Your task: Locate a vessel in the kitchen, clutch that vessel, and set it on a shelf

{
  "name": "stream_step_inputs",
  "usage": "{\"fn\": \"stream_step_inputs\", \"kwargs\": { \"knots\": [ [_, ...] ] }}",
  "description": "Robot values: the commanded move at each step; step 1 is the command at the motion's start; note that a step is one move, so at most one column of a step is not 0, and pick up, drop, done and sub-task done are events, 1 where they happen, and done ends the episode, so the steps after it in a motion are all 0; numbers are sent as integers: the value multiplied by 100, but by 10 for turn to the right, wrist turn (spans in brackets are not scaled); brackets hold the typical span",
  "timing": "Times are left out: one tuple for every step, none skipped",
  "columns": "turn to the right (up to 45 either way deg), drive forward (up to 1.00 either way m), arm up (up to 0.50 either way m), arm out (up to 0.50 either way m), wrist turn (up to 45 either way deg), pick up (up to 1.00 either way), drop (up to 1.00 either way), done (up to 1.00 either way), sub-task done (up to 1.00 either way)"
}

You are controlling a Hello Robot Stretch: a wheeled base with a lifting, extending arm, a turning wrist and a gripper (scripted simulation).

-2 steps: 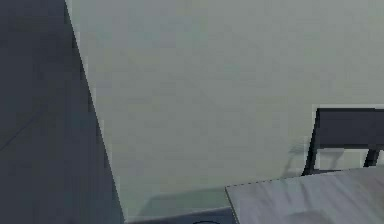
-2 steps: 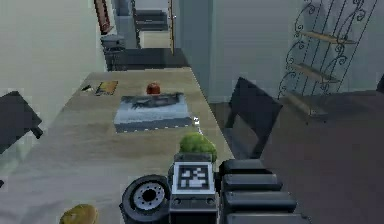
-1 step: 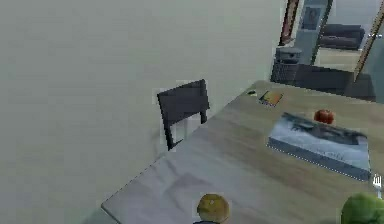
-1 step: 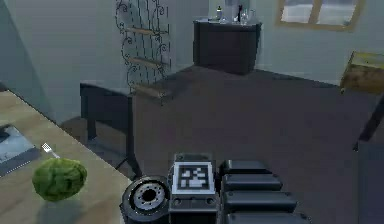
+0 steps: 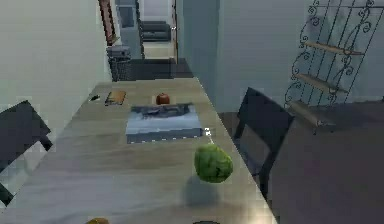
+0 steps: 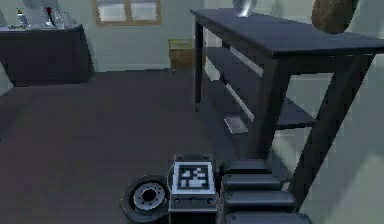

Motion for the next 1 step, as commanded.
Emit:
{"fn": "stream_step_inputs", "kwargs": {
  "knots": [
    [450, 0, 0, 0, 0, 0, 0, 0, 0]
  ]
}}
